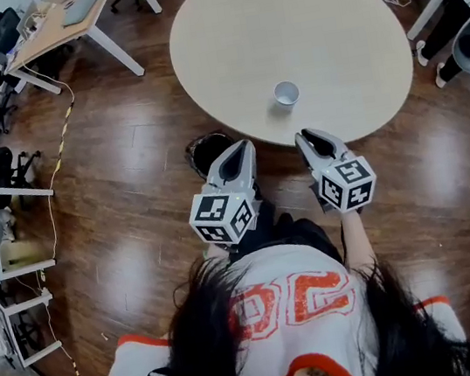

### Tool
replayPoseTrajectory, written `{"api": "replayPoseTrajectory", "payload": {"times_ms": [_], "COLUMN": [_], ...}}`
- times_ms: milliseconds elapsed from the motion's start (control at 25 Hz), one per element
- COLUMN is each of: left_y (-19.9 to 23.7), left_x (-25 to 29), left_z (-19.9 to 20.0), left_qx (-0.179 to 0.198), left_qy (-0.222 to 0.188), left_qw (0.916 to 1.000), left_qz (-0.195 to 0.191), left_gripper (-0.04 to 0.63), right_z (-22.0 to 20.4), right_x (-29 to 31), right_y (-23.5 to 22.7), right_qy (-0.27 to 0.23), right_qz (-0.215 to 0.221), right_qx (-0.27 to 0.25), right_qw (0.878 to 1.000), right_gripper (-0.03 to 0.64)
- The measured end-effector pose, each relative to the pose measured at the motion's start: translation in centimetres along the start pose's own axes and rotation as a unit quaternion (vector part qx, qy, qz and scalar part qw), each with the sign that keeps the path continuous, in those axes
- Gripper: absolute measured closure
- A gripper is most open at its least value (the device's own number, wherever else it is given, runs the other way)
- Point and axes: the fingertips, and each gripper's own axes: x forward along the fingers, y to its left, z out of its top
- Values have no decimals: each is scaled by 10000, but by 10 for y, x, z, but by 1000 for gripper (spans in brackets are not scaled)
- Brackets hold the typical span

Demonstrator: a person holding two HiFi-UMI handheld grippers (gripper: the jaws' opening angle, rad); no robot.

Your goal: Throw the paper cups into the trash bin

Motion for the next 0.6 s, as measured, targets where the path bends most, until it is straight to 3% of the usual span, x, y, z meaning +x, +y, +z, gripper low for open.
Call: {"api": "replayPoseTrajectory", "payload": {"times_ms": [320, 600], "left_y": [21, 40], "left_x": [33, 56], "left_z": [6, 18], "left_qx": [-185, -37], "left_qy": [231, 267], "left_qw": [9989, 9984], "left_qz": [-372, -500], "left_gripper": [595, 595], "right_z": [-8, -31], "right_x": [53, 101], "right_y": [-23, -51], "right_qy": [552, 1486], "right_qz": [-161, -362], "right_qx": [-867, -1712], "right_qw": [9946, 9733], "right_gripper": [515, 495]}}
